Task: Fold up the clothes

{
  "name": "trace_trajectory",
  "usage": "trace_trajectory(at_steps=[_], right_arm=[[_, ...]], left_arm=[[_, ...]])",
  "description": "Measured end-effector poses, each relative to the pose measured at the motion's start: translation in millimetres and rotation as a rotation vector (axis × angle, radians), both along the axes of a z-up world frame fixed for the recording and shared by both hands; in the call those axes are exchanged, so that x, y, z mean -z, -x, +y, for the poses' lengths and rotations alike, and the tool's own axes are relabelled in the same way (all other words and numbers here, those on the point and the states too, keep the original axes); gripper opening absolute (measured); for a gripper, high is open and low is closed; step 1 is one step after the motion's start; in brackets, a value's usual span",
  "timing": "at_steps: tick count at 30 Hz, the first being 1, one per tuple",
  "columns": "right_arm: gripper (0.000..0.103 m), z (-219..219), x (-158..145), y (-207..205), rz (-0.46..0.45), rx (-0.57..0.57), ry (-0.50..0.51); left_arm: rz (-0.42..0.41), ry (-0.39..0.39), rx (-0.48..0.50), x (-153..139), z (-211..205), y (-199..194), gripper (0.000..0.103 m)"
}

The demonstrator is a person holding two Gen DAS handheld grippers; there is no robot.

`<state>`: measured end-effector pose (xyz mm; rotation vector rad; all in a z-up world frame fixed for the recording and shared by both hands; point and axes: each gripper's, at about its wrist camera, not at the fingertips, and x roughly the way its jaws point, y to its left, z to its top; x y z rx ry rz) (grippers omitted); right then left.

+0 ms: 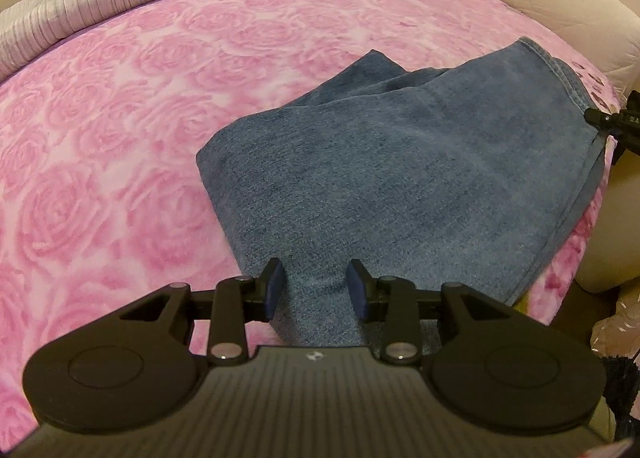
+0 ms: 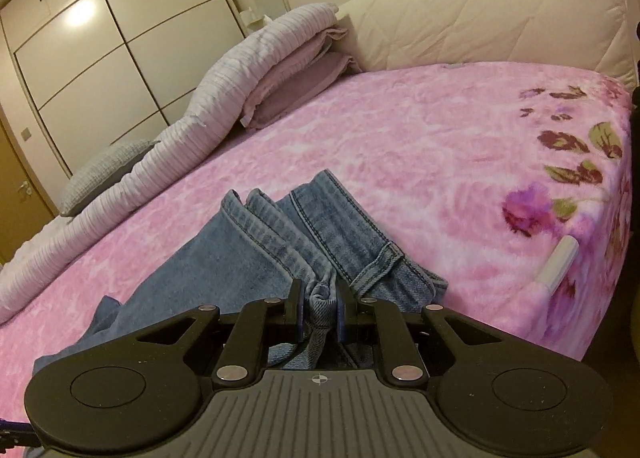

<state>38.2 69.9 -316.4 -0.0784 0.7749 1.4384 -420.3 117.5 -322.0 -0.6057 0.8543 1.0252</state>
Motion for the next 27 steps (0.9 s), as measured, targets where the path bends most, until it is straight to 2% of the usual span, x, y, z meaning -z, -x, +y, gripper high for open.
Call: trace_trajectory(at_steps=[13,18,23,27], right_arm=[[0.014,-2.0,-2.1,-1.1,-0.003,-0.005,0.008],[0.014,-7.0,-15.3,4.4,-0.067,-0.037,-0.041],[0.014,-6.7,-12.0,-2.0,-0.058,-0.027,-0.036],[0.014,-10.1,-19.4,-0.2,-0.089,-0.026,-0.065]], left_arm=[[0.014,-0.003,-0.011,1.7,1.5,-3.1,0.033],[0.006,-0.004,-0.007,2.9,2.5,-2.8,0.033],[0.001,-0.007,0.0,4.2,4.1,-4.7,0.033],[-0.011,-0.009,0.006,4.8,4.8,-5.8,0.032]])
